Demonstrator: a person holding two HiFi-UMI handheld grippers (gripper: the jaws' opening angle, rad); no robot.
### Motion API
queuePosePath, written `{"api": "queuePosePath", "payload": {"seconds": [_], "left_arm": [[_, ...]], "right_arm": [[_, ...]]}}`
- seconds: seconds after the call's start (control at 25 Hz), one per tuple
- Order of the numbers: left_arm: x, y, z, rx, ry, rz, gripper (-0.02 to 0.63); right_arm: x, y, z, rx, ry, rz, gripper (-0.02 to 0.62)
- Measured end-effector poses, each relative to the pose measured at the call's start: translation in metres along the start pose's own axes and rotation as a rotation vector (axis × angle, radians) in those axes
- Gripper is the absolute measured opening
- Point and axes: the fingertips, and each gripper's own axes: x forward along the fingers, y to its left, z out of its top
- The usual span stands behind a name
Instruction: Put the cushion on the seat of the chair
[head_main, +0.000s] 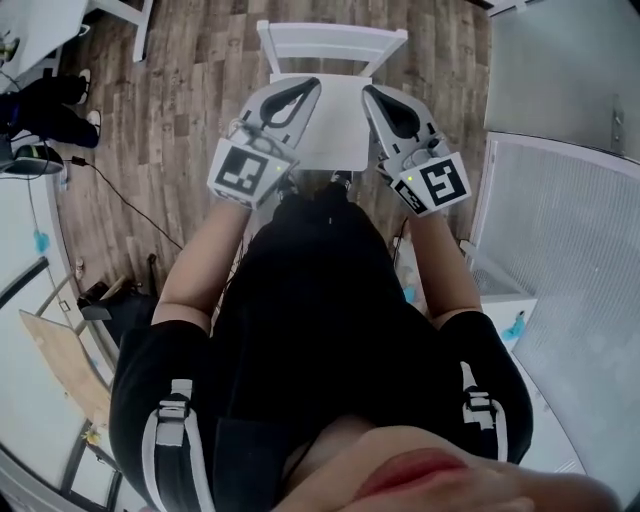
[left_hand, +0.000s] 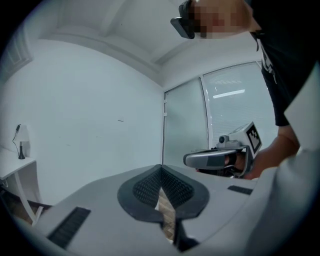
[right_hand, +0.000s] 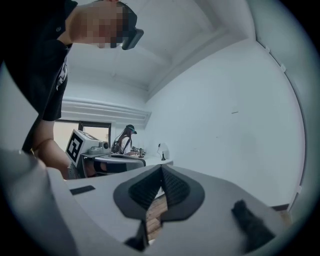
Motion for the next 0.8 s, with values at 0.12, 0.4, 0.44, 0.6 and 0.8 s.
{"api": "queuePosePath", "payload": {"seconds": [0.12, 0.4, 0.44, 0.6, 0.8], "left_arm": [[0.001, -0.003, 0.010, 0.027, -0.012, -0.003, 0.011], [0.003, -0.007, 0.019, 0.050, -0.027, 0.001, 0.011], [0.003, -0.007, 0.020, 0.048, -0.030, 0.000, 0.011], [0.002, -0.007, 0.019, 0.035, -0.024, 0.001, 0.011], [0.003, -0.005, 0.025, 0.029, -0.040, 0.006, 0.011]], "right_arm": [[-0.003, -0.001, 0.009, -0.011, -0.014, -0.002, 0.017], [-0.002, -0.001, 0.018, -0.035, -0.023, 0.006, 0.017], [-0.002, 0.000, 0.018, -0.037, -0.023, 0.008, 0.017], [0.000, 0.001, 0.019, -0.029, -0.033, 0.020, 0.017], [0.000, -0.001, 0.021, -0.032, -0.033, 0.023, 0.017]]}}
